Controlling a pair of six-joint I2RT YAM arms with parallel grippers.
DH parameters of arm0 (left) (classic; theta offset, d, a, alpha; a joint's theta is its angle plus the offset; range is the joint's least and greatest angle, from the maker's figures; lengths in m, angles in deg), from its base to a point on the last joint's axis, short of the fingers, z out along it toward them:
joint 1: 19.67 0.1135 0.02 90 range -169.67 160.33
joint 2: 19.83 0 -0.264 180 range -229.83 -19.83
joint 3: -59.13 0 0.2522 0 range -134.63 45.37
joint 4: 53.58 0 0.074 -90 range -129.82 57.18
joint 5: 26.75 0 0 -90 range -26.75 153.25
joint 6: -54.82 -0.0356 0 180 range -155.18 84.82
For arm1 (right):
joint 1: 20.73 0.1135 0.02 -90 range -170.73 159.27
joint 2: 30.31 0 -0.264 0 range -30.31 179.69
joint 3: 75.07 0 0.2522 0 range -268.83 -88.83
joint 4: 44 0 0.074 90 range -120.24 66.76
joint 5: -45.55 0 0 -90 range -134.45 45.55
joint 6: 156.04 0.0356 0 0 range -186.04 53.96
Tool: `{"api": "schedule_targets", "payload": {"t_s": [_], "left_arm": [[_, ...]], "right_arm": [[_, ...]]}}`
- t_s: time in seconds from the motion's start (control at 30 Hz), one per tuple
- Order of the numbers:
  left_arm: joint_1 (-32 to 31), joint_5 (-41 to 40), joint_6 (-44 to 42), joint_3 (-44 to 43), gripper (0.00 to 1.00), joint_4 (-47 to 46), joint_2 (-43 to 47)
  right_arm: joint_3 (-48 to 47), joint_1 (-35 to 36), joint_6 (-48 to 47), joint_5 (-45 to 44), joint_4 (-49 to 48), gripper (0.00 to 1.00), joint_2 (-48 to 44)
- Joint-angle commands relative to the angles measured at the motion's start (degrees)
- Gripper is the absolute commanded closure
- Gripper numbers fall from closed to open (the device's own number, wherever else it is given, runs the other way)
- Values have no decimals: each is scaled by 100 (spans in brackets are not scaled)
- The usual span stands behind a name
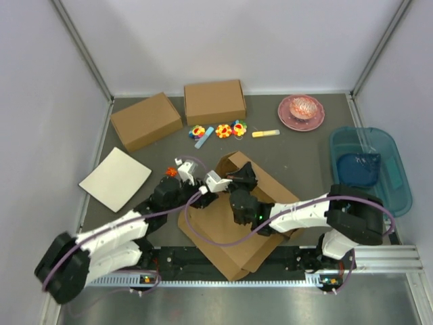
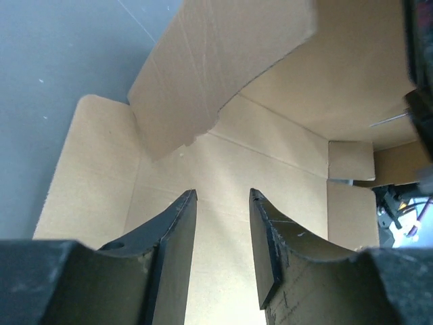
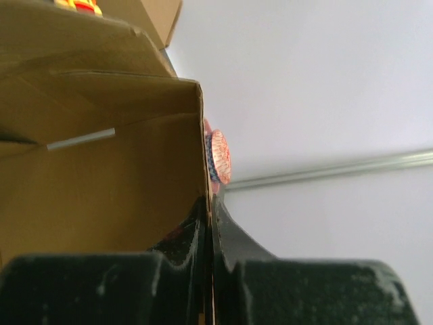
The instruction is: Fold the paper box
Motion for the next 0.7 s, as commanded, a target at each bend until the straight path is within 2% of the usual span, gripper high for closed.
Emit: {"api": "schedule_targets", "payload": {"t_s": [0.0, 0.1, 0.17, 0.27, 0.3, 0.4, 0.43, 0.53, 0.67], "left_arm": [[0, -918, -212, -54, 59, 1131, 1396], [0, -1306, -72, 226, 67, 1414, 2372], [0, -1842, 86, 585, 70, 1090, 2916], [0, -2580, 262, 833, 74, 678, 3069], [0, -2704, 289, 834, 75, 528, 2947], [18, -2784, 166, 527, 74, -123, 1859], [26, -2828, 201, 161, 73, -167, 1159], [61, -2793, 131, -517, 71, -299, 6], [359, -2460, 315, -730, 72, -1221, -675]], "right_arm": [[185, 24, 402, 218, 162, 100, -46], [194, 42, 429, 218, 171, 100, -55], [203, 33, 464, 227, 180, 100, -63], [211, 33, 499, 226, 232, 100, -72], [211, 33, 534, 235, 250, 100, -81], [220, 41, 569, 244, 320, 100, -98], [220, 42, 578, 253, 329, 100, -99], [203, 50, 622, 253, 399, 100, -116], [203, 50, 727, 262, 531, 100, -151]]}}
